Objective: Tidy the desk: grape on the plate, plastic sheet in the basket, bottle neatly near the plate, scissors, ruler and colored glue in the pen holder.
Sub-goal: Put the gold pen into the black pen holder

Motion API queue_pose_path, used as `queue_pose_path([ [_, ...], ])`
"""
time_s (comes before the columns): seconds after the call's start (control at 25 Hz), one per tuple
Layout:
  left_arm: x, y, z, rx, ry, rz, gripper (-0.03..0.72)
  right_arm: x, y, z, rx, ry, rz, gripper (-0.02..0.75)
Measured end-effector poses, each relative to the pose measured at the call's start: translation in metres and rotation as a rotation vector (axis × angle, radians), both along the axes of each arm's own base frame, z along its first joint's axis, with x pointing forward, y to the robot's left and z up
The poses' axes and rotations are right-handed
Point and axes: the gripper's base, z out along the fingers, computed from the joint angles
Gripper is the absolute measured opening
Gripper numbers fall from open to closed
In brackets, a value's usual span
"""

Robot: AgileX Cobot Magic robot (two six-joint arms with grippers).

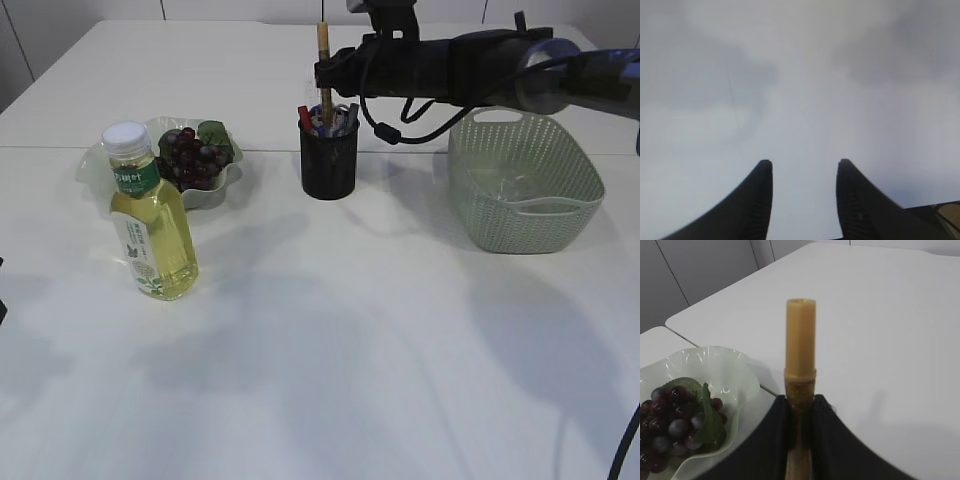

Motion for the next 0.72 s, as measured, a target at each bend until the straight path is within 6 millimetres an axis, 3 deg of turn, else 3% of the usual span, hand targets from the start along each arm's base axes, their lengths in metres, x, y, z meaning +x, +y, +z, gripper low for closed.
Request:
queue_pose_path([
  [0.12, 0.0, 0.0, 0.0, 0.0, 0.001, 0.0, 0.308, 0.001, -0.001, -0.001, -0.003, -0.002, -0.008, 0.182],
  [0.36, 0.0, 0.0, 0.0, 0.001, 0.003, 0.0, 0.308, 0.0, 0.0, -0.001, -0.005, -0.005, -0.003, 0.378],
  [0.52, 0.0, 0.0, 0.0, 0.001, 0.005, 0.0, 0.308, -0.003, 0.0, 0.009, -0.018, 0.003, 0.015, 0.399],
  [0.72, 0.0, 0.0, 0.0, 0.001, 0.005, 0.0, 0.308, -0.022, -0.006, 0.046, -0.077, 0.149, 0.009, 0.403],
])
